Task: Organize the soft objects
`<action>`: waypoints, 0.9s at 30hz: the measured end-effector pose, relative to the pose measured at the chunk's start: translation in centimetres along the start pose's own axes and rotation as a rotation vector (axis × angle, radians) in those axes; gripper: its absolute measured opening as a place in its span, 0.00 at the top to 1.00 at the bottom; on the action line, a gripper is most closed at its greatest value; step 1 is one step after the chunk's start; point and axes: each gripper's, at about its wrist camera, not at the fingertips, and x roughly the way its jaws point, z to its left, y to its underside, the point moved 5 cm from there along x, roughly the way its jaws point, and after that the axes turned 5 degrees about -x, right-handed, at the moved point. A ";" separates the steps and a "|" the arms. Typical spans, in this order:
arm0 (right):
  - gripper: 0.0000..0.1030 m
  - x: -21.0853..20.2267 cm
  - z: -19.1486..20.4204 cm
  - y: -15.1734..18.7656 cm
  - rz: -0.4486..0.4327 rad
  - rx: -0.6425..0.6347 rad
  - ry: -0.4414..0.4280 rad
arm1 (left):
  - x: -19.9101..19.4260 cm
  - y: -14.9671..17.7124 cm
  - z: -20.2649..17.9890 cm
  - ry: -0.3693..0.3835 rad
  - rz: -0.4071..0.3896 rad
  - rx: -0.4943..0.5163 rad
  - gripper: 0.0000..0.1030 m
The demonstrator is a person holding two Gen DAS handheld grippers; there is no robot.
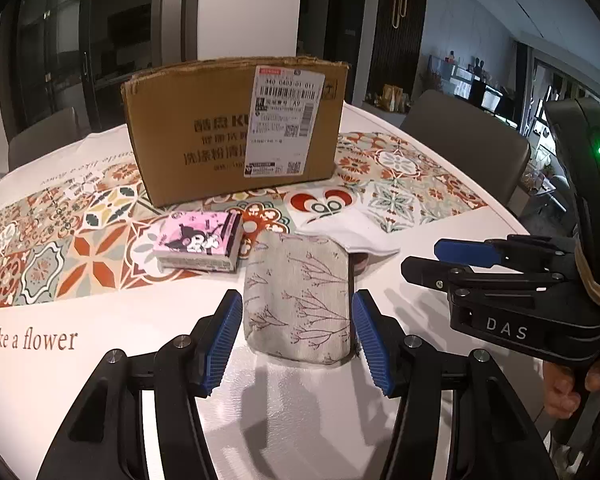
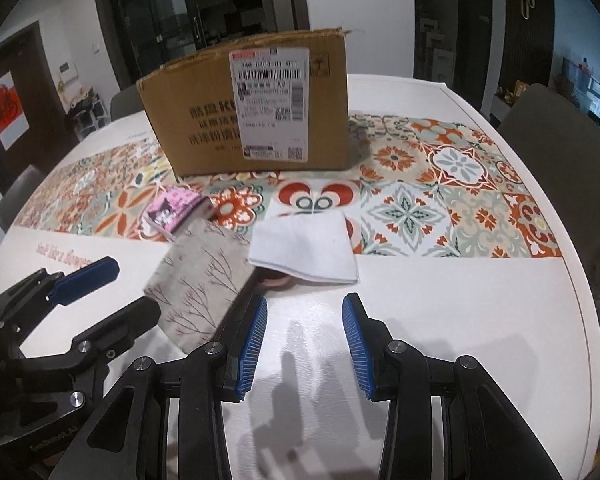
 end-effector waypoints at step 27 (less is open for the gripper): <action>0.60 4.3 2.8 -2.6 -0.016 -0.182 -0.102 | 3.4 0.7 1.5 0.051 0.063 -0.088 0.48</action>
